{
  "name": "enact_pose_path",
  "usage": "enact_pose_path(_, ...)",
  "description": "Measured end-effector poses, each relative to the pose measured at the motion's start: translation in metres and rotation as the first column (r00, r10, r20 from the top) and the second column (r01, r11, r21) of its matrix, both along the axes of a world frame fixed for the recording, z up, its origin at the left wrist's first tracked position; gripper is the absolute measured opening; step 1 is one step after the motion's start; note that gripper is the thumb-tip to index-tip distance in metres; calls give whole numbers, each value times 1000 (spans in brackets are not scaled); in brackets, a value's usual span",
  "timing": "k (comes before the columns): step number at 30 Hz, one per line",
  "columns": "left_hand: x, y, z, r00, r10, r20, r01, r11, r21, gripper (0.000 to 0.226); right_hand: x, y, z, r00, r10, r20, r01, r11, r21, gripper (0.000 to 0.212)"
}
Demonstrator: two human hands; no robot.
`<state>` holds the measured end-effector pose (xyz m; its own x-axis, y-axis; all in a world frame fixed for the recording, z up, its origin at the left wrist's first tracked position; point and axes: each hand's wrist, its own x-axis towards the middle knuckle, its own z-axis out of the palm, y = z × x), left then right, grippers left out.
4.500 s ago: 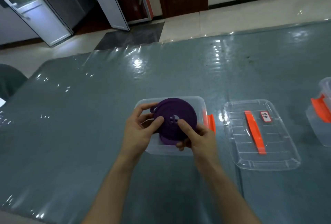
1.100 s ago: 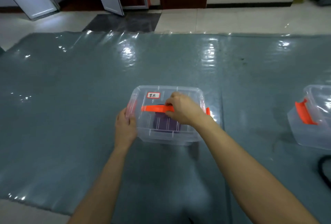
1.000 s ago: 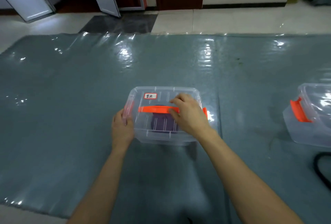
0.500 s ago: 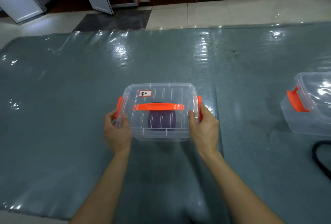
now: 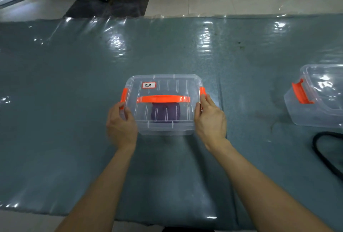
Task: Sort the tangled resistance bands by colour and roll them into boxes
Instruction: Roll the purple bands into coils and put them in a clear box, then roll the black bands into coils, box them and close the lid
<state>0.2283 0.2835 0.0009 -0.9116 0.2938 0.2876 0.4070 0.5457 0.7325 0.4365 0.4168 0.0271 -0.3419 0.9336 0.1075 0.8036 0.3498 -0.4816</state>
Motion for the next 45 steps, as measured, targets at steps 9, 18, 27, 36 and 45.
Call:
enact_pose_path(9,-14,-16,38,970,-244,-5,214,861,-462,30,34,-3,36,944,265,198,-250,964,-94,52)
enact_pose_path(18,182,23,44,656,-709,-260,509,670,-541,47,211,-1,-1,959,112,261,-58,976,-208,36)
enact_pose_path(27,433,163,-31,497,-846,192,661,226,-715,89,459,103,-40,938,4,346,48,988,-143,41)
enact_pose_path(36,491,188,-55,605,-643,469,719,188,-670,107,604,135,-56,951,-144,274,156,988,-21,119)
enact_pose_path(45,595,222,-26,395,-849,352,820,152,-552,86,646,145,-47,992,-85,94,104,970,-222,52)
